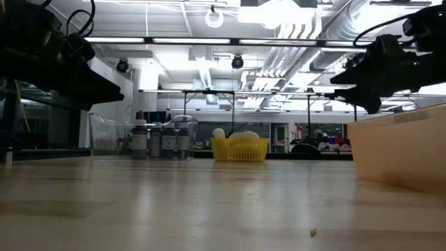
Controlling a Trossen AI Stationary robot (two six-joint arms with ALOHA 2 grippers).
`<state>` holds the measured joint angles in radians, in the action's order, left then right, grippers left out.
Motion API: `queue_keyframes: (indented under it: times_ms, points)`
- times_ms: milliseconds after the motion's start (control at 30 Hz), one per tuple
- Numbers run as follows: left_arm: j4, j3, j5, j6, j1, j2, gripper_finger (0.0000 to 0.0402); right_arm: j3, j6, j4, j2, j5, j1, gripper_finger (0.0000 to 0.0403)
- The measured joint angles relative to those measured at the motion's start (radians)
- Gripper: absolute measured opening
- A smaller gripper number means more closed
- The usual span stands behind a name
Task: Pick & Place Food Item
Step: Return to Home Position
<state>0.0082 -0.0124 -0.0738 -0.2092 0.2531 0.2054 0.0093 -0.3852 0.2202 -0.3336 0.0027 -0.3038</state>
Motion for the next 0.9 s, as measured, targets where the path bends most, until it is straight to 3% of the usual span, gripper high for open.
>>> queue_keyframes:
  times_ms: [367, 900]
  points:
    - [0.0, 0.0, 0.0, 0.0, 0.0, 0.0, 0.0158, -0.001, -0.003, -0.195, 0.092, -0.007, 0.0, 0.025]
    - [0.0, 0.0, 0.0, 0.0, 0.0, 0.0, 0.0158, -0.001, -0.003, -0.204, 0.096, -0.031, 0.001, 0.025]
